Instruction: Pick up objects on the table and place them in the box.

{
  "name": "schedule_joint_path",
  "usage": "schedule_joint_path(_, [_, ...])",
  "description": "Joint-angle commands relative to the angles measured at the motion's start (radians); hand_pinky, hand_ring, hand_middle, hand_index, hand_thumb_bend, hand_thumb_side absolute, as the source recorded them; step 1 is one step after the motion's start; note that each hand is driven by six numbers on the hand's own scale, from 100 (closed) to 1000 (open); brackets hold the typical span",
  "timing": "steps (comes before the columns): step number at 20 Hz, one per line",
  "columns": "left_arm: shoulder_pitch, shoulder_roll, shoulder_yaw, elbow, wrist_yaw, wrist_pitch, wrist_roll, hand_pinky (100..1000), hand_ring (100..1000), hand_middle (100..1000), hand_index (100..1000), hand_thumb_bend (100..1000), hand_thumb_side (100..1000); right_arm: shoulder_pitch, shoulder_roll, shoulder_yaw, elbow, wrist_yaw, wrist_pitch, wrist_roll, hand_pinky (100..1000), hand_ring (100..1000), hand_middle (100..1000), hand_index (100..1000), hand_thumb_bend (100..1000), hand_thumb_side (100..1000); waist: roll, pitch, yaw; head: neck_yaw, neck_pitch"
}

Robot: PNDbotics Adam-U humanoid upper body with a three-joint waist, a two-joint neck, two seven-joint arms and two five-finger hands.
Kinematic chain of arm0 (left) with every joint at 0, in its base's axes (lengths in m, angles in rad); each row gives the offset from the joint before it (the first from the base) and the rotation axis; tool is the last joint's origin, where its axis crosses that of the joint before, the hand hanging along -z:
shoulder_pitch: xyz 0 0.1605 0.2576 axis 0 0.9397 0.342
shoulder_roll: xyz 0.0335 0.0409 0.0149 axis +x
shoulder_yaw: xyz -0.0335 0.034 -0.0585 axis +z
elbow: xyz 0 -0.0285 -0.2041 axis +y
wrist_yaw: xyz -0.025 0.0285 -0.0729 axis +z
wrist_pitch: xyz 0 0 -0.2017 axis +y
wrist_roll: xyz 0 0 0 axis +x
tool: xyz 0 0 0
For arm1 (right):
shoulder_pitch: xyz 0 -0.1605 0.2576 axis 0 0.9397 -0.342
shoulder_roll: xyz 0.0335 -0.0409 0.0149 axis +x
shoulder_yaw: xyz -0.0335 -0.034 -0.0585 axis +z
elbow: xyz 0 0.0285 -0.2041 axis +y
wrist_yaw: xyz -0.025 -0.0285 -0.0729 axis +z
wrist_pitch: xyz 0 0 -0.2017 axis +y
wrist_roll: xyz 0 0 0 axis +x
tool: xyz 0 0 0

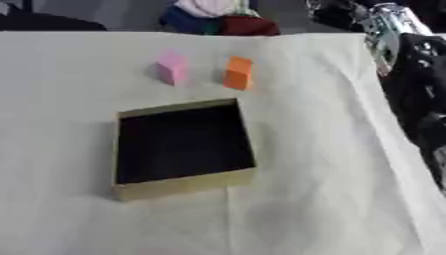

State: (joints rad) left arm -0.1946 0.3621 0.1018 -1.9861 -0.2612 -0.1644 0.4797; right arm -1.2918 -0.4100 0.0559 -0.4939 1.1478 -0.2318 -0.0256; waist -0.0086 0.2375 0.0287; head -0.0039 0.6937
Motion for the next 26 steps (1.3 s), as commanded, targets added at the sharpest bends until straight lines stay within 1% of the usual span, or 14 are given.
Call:
schedule_joint_path(1, [-0.011,0.026,0.0,-0.014,0.005,-0.002,-0.006,563,564,680,759,100,892,-0.038,0.009,-0.003,0.002,-0.003,-0.014,0.068,877,930,828,833,100,1000,0.003,-0.018,0.003,-0.006,-0.004])
schedule_joint_path(3, [-0.011,0.026,-0.001,-0.014,0.006,-0.002,-0.007,563,564,680,758,100,893,-0.044,0.025,-0.006,0.006,-0.001,-0.019,0.123,885,942,844,845,100,1000,0.003,-0.019,0.003,-0.008,-0.003])
schedule_joint_path(7, [-0.011,0.026,-0.002,-0.014,0.007,-0.001,-0.009,563,564,680,758,100,893,-0.053,0.048,-0.009,0.007,-0.002,-0.043,0.218,900,958,862,863,221,1000,0.003,-0.02,0.004,-0.01,-0.001])
schedule_joint_path(8, [-0.011,0.026,-0.002,-0.014,0.007,-0.001,-0.009,563,563,680,758,100,893,-0.054,0.052,-0.01,0.007,-0.005,-0.05,0.242,901,959,860,862,288,1000,0.002,-0.02,0.004,-0.01,0.0])
schedule_joint_path(10, [-0.011,0.026,-0.003,-0.014,0.008,-0.001,-0.009,563,563,680,758,100,892,-0.056,0.058,-0.008,0.003,-0.012,-0.065,0.286,903,959,846,857,337,995,0.002,-0.021,0.004,-0.011,0.001])
schedule_joint_path(11, [-0.011,0.026,-0.003,-0.014,0.008,0.0,-0.009,563,563,680,758,100,893,-0.057,0.062,-0.008,-0.002,-0.018,-0.072,0.304,904,958,844,856,344,978,0.002,-0.021,0.004,-0.011,0.001])
schedule_joint_path(14, [-0.011,0.025,-0.004,-0.014,0.008,0.0,-0.011,562,563,680,758,100,893,-0.058,0.072,-0.007,-0.021,-0.05,-0.089,0.348,911,956,837,851,368,792,0.003,-0.021,0.005,-0.012,0.002])
schedule_joint_path(16, [-0.011,0.024,-0.004,-0.014,0.009,0.0,-0.011,562,563,680,758,100,893,-0.06,0.079,-0.004,-0.04,-0.077,-0.095,0.376,915,955,831,846,360,704,0.004,-0.02,0.005,-0.013,0.003])
schedule_joint_path(17, [-0.011,0.024,-0.005,-0.014,0.009,0.001,-0.012,562,563,680,758,100,893,-0.061,0.082,-0.002,-0.049,-0.091,-0.097,0.39,916,956,832,844,366,678,0.004,-0.02,0.005,-0.014,0.003])
schedule_joint_path(18, [-0.011,0.024,-0.006,-0.014,0.009,0.001,-0.013,563,563,681,758,100,894,-0.062,0.084,0.002,-0.058,-0.101,-0.096,0.403,918,958,830,841,379,630,0.004,-0.02,0.005,-0.014,0.004])
schedule_joint_path(19, [-0.011,0.024,-0.006,-0.014,0.009,0.001,-0.014,562,562,681,758,100,894,-0.064,0.085,0.007,-0.068,-0.105,-0.094,0.415,918,959,830,840,395,624,0.003,-0.019,0.005,-0.015,0.004])
schedule_joint_path(20, [-0.011,0.023,-0.007,-0.014,0.009,0.001,-0.016,562,562,681,758,100,895,-0.065,0.087,0.011,-0.078,-0.106,-0.091,0.426,919,959,831,839,382,586,0.003,-0.019,0.005,-0.016,0.004])
schedule_joint_path(25, [-0.012,0.022,-0.008,-0.014,0.01,0.003,-0.021,563,562,681,758,100,893,-0.069,0.096,0.021,-0.102,-0.102,-0.08,0.477,927,962,845,845,394,498,0.001,-0.018,0.007,-0.018,0.003])
schedule_joint_path(26, [-0.012,0.022,-0.008,-0.014,0.01,0.003,-0.022,563,562,681,758,100,894,-0.069,0.098,0.021,-0.104,-0.103,-0.078,0.486,927,962,846,845,385,485,0.001,-0.018,0.008,-0.018,0.003])
